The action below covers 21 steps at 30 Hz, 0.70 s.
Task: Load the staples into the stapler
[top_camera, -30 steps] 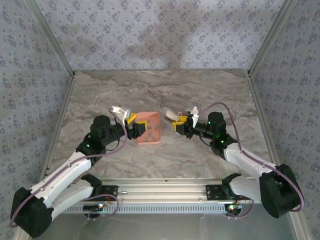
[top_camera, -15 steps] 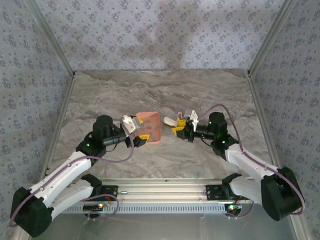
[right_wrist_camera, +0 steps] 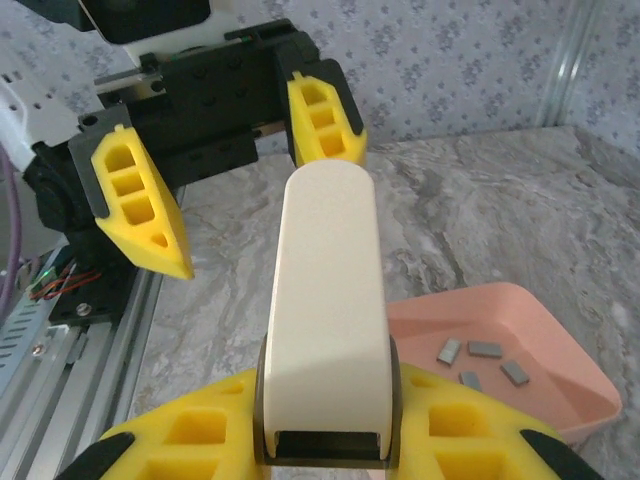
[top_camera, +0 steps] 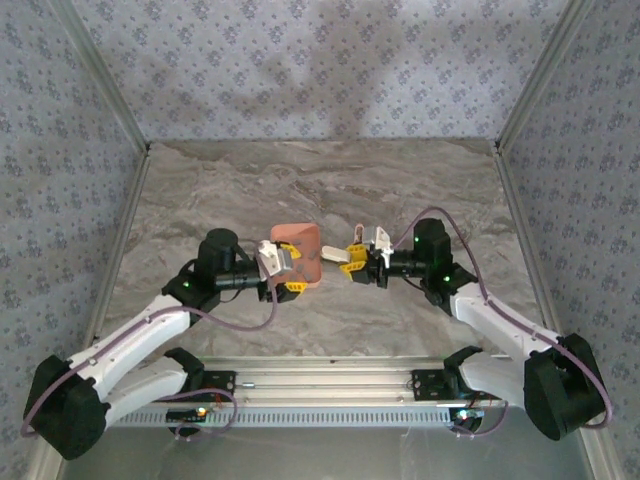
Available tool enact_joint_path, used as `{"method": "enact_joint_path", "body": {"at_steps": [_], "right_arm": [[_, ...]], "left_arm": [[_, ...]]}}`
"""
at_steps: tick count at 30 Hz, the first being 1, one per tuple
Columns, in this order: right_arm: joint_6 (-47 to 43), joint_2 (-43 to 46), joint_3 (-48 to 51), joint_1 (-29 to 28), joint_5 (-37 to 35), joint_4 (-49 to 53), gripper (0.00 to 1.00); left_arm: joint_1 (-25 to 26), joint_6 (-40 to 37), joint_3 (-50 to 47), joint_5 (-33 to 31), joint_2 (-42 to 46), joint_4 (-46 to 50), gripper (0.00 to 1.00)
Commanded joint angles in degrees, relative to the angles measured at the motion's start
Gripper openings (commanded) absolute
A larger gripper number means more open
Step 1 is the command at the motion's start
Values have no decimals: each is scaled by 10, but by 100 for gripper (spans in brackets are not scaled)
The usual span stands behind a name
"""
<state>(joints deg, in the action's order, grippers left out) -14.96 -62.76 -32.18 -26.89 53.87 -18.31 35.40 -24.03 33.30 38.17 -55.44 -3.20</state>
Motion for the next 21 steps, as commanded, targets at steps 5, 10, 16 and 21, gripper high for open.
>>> {"method": "enact_joint_path", "body": {"at_steps": [5, 10, 16, 21], "right_arm": [[-59, -34, -48, -22, 57, 48, 2], [-68, -52, -60, -33, 71, 49, 2], [-73, -65, -69, -38, 76, 49, 2], [-77, -68, -69, -39, 76, 49, 2]], "left_arm": [[10, -14, 34, 35, -23, -35, 69], [10, 23, 38, 50, -50, -64, 68], [10, 34, 39, 82, -67, -86, 56], [9, 34, 43, 93, -69, -93, 44]]}}
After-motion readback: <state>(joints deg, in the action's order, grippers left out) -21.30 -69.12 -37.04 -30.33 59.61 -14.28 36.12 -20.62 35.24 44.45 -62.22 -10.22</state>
